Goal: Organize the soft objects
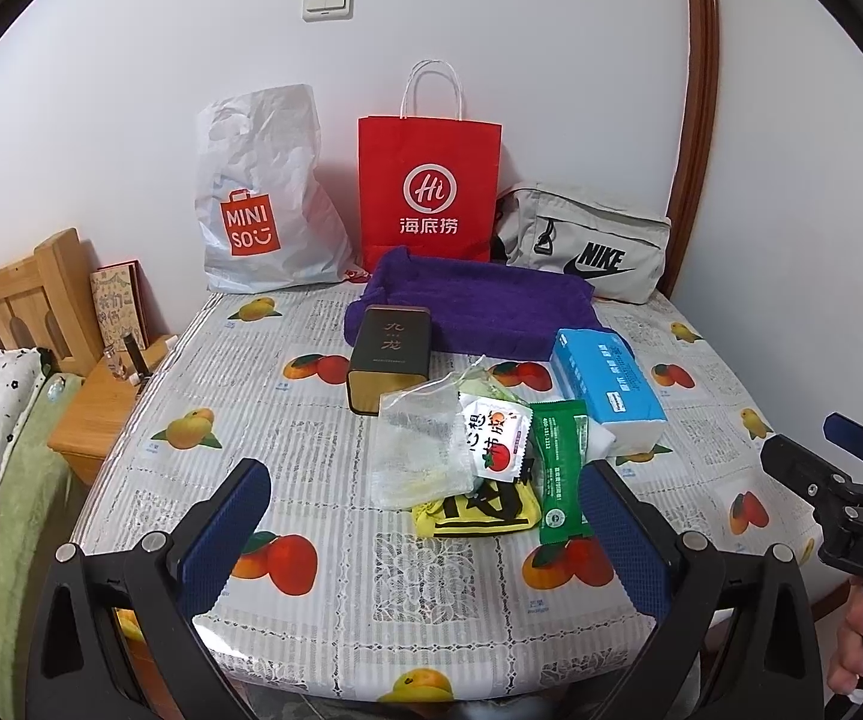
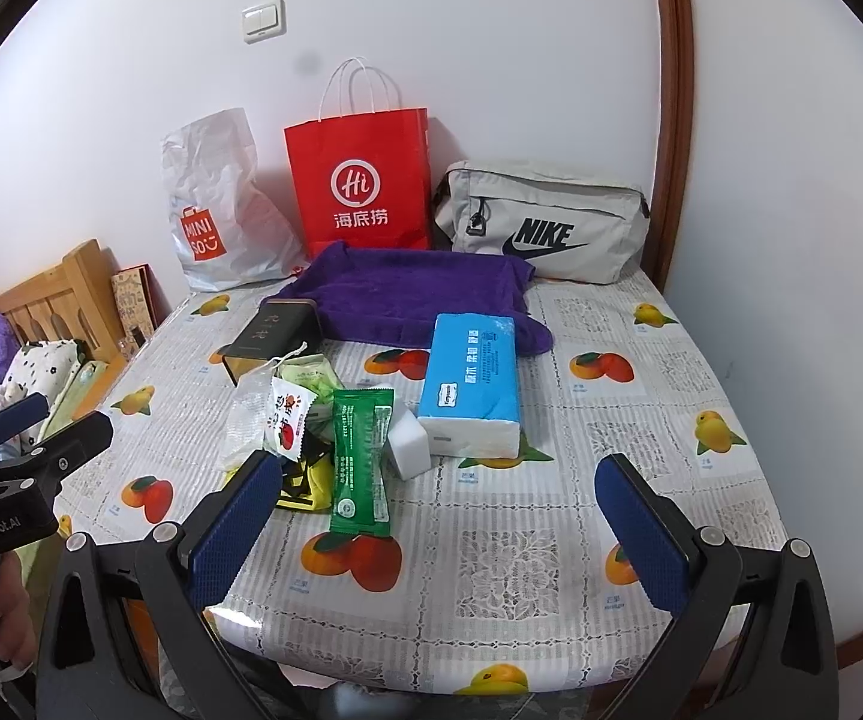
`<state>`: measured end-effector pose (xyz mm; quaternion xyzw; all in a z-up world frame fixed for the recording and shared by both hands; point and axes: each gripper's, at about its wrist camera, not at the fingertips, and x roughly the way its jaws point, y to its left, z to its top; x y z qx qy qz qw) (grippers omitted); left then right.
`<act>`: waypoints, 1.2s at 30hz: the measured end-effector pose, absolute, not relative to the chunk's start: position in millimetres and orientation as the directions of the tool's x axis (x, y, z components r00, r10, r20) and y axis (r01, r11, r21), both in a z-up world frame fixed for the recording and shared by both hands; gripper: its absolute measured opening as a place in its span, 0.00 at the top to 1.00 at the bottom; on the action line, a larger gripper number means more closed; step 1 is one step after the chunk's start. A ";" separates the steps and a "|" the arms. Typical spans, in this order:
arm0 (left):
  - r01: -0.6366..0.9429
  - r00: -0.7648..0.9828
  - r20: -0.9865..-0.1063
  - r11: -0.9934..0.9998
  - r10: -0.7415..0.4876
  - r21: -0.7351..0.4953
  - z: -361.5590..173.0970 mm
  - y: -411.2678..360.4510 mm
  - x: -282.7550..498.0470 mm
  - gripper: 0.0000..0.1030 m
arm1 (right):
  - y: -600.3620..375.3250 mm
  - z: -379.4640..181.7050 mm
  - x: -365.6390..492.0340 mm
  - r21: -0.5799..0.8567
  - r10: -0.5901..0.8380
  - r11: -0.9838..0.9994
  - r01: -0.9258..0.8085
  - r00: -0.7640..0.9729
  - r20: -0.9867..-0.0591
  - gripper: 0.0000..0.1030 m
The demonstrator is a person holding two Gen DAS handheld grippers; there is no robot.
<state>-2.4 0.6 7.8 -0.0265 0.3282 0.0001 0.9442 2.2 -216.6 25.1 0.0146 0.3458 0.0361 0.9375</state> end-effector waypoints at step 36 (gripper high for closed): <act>-0.019 0.786 -0.618 0.999 -0.012 -0.043 7.2 -0.8 -5.6 0.00 | -218.9 26.9 -2.4 0.059 0.081 0.997 -0.056 0.763 -0.641 0.00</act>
